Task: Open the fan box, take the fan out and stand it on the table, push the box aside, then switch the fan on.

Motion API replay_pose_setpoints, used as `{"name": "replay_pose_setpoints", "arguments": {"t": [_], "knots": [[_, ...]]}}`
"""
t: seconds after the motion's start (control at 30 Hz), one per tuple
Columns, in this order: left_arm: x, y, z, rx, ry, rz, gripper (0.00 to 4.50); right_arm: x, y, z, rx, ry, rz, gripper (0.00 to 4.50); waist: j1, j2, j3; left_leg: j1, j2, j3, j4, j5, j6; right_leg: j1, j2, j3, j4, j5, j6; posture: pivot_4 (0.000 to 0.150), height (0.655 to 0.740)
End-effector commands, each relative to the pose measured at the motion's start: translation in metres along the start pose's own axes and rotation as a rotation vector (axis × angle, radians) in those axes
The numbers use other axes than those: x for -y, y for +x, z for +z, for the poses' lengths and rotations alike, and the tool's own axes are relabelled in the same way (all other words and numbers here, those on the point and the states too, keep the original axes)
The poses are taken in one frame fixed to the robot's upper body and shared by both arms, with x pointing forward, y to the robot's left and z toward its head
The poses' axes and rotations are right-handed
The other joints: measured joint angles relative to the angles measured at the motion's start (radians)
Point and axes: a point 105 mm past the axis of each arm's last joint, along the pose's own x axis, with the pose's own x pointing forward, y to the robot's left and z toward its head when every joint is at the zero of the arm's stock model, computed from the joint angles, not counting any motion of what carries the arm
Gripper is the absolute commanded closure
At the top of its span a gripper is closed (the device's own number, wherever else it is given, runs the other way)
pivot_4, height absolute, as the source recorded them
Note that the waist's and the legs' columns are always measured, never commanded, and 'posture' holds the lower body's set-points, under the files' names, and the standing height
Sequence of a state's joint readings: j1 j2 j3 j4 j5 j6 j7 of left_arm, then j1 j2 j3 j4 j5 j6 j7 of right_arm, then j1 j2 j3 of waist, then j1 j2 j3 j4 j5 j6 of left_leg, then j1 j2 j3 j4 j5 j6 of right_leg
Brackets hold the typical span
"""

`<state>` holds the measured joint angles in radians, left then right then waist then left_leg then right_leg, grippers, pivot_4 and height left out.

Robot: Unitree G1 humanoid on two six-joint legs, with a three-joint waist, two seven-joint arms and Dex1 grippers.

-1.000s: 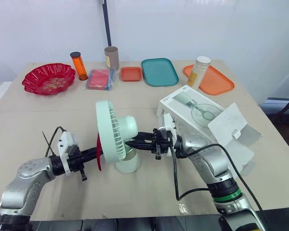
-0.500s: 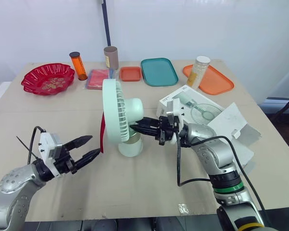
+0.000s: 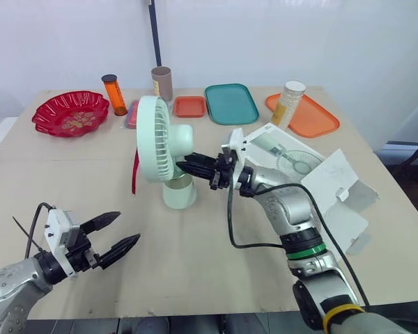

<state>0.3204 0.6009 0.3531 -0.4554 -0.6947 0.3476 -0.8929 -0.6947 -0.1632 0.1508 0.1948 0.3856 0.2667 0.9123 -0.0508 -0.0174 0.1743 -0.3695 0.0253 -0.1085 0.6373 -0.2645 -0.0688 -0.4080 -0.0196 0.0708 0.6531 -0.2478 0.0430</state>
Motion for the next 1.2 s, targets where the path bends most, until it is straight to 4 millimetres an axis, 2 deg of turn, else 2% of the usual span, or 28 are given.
{"name": "replay_pose_setpoints", "arguments": {"t": [0.03, 0.23, 0.4, 0.5, 0.57, 0.6, 0.67, 0.7, 0.73, 0.83, 1.2], "knots": [[0.007, 0.003, 0.007, 0.022, 0.03, -0.019, 0.02, 0.002, 0.015, 0.011, 0.053, -0.073, 0.0, 4.16, 0.0, 0.0, 0.0, 0.0, 0.0, 0.0, 0.0, 0.0, 0.0, 0.0, 0.0, 0.0, 0.0, 0.0, 0.0, 0.15, 0.74], [0.008, 0.003, 0.006, 0.014, 0.035, -0.022, 0.02, 0.002, 0.023, 0.002, 0.046, -0.066, 0.016, 4.16, 0.0, 0.0, 0.0, 0.0, 0.0, 0.0, 0.0, 0.0, 0.0, 0.0, 0.0, 0.0, 0.0, 0.0, 0.0, 0.15, 0.74], [0.009, 0.004, 0.006, 0.016, 0.037, -0.02, 0.02, -0.005, 0.02, -0.016, -0.006, -0.064, 0.057, 4.16, -0.001, 0.0, 0.0, 0.001, 0.001, 0.0, 0.0, 0.0, 0.0, 0.0, 0.001, 0.0, 0.0, 0.0, -0.001, 0.15, 0.74], [0.01, 0.004, 0.005, 0.017, 0.036, -0.02, 0.02, -0.008, 0.018, -0.019, -0.016, -0.058, 0.073, 4.16, -0.002, 0.0, 0.0, 0.001, 0.001, 0.0, 0.0, 0.0, 0.0, 0.0, 0.001, 0.0, 0.0, 0.0, -0.001, 0.15, 0.74], [0.01, 0.006, 0.005, 0.018, 0.035, -0.022, 0.0, -0.009, 0.017, -0.02, -0.022, -0.052, 0.084, 3.04, -0.002, 0.0, 0.0, 0.001, 0.001, 0.0, 0.0, 0.0, 0.0, 0.0, 0.001, 0.0, 0.0, 0.0, -0.001, 0.15, 0.74], [0.011, 0.007, 0.005, 0.019, 0.035, -0.024, 0.0, -0.009, 0.016, -0.021, -0.025, -0.051, 0.089, 2.87, -0.002, 0.0, 0.0, 0.001, 0.001, 0.0, 0.0, 0.0, 0.0, 0.0, 0.001, 0.0, 0.0, 0.0, -0.001, 0.15, 0.74], [0.011, 0.008, 0.005, 0.02, 0.036, -0.025, 0.0, -0.01, 0.015, -0.021, -0.029, -0.05, 0.096, 1.94, -0.003, 0.0, 0.0, 0.001, 0.001, 0.0, 0.0, 0.0, 0.0, 0.0, 0.001, 0.0, 0.0, 0.0, -0.001, 0.15, 0.74], [0.011, 0.009, 0.005, 0.021, 0.037, -0.026, 0.0, -0.01, 0.014, -0.021, -0.03, -0.05, 0.097, 1.76, -0.003, 0.0, 0.0, 0.001, 0.001, 0.0, 0.0, 0.0, 0.0, 0.0, 0.001, 0.0, 0.0, 0.0, -0.001, 0.15, 0.74], [0.01, 0.01, 0.006, 0.021, 0.039, -0.027, 0.0, -0.01, 0.013, -0.021, -0.031, -0.051, 0.098, 1.18, -0.003, 0.0, 0.0, 0.001, 0.001, 0.0, 0.0, 0.0, 0.0, 0.0, 0.001, 0.0, 0.001, 0.001, -0.001, 0.15, 0.74], [0.01, 0.011, 0.008, 0.023, 0.044, -0.028, 0.0, -0.01, 0.012, -0.022, -0.034, -0.054, 0.106, 0.14, -0.003, 0.0, 0.0, 0.001, 0.001, 0.0, 0.0, 0.0, 0.0, 0.0, 0.001, 0.0, 0.001, 0.001, -0.001, 0.15, 0.74], [0.009, 0.012, 0.012, 0.026, 0.056, -0.028, 0.0, -0.005, -0.001, -0.015, -0.034, -0.076, 0.092, 0.14, -0.003, 0.0, 0.0, 0.001, 0.001, 0.0, 0.0, 0.0, 0.0, 0.0, 0.001, 0.0, 0.001, 0.001, -0.001, 0.15, 0.74]]}}
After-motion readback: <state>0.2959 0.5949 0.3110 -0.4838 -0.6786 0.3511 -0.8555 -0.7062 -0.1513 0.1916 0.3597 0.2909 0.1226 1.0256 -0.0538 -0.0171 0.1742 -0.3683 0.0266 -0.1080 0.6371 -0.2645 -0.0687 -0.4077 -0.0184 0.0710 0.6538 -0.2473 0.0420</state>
